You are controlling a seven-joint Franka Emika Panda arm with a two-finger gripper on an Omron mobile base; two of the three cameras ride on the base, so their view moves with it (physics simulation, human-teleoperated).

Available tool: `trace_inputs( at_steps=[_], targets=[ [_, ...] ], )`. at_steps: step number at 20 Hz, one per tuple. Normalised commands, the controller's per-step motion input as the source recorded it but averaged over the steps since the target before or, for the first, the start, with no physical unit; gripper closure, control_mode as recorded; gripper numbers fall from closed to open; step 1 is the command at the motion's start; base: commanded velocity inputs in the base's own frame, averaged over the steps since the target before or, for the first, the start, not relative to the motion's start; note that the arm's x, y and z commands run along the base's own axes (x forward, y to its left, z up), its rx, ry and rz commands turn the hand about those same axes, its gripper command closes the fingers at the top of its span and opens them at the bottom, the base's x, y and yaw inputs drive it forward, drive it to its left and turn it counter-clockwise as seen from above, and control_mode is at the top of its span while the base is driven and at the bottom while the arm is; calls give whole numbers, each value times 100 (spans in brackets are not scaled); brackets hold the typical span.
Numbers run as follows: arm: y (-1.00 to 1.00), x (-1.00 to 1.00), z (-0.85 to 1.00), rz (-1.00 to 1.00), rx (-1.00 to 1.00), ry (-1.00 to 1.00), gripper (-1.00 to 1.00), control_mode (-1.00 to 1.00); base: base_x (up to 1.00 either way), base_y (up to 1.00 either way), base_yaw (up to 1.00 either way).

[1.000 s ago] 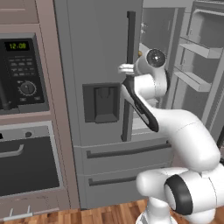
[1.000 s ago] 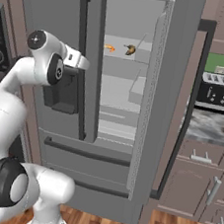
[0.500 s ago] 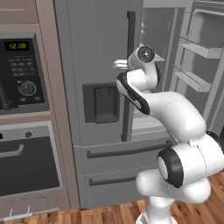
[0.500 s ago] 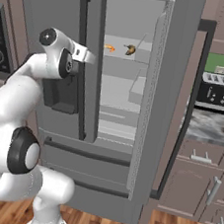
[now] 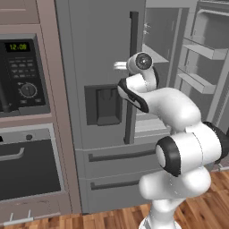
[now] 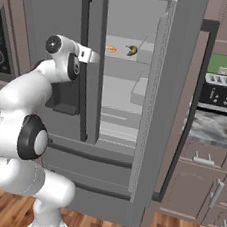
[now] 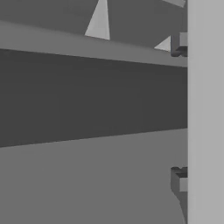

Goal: Open the fridge, remove the banana, squash, and shrimp, and place them on any counter.

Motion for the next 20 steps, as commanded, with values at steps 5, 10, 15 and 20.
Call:
trace_inputs(
  at_steps=[5,10,15,20],
  targets=[
    [0,88,0,0,0,6,-100,-100,0,0,0],
    [0,37,0,0,0,2,100,-100,0,0,0],
    [15,-11,0,-5,1,0,100,-100,0,0,0],
    [48,-57,0,-29,1,0,100,-100,0,0,0]
  ],
)
